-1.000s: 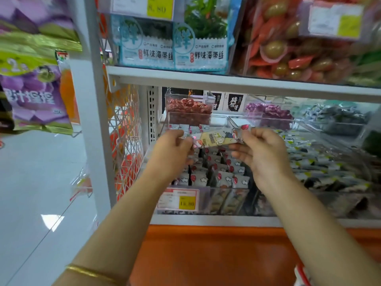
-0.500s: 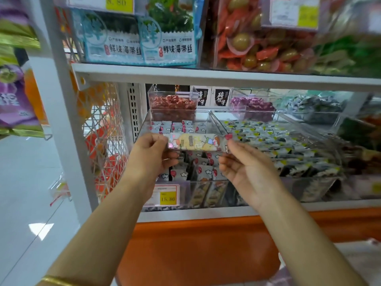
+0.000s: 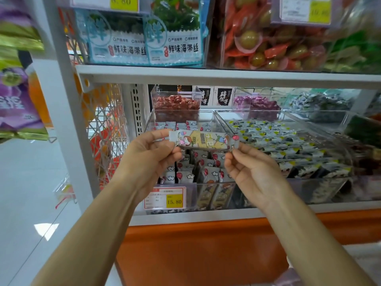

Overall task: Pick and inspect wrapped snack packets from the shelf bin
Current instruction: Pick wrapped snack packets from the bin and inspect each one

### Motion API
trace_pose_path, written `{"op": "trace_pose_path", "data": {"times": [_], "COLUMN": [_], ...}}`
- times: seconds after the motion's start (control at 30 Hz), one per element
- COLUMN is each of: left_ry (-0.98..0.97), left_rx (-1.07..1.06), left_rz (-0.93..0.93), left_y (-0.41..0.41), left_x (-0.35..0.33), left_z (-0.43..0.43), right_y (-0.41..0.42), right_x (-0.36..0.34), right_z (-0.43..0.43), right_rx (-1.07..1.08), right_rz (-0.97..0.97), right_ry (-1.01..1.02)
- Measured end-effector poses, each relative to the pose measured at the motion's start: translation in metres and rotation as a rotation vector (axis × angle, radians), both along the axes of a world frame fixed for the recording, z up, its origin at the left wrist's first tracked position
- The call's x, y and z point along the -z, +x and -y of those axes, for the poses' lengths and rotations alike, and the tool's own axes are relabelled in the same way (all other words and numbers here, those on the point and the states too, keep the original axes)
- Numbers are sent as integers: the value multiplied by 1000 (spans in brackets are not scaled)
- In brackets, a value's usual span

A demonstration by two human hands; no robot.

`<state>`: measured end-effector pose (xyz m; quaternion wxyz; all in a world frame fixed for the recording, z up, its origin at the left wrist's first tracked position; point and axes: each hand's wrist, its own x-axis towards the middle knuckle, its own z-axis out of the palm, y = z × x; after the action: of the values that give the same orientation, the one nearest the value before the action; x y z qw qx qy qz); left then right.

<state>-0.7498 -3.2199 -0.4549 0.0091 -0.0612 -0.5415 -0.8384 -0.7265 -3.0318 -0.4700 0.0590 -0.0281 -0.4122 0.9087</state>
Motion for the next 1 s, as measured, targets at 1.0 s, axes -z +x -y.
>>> {"op": "trace_pose_path", "data": {"times": [1.0], "left_ry": [-308], "left_rx": [-28], "left_rz": [-42], "left_y": [5], "left_x": [2], "left_z": [-6], "right_y": [2], "right_x": [3], "right_z": [16], "right_rx": [274], "right_rz": [-65], "right_ry": [473]}}
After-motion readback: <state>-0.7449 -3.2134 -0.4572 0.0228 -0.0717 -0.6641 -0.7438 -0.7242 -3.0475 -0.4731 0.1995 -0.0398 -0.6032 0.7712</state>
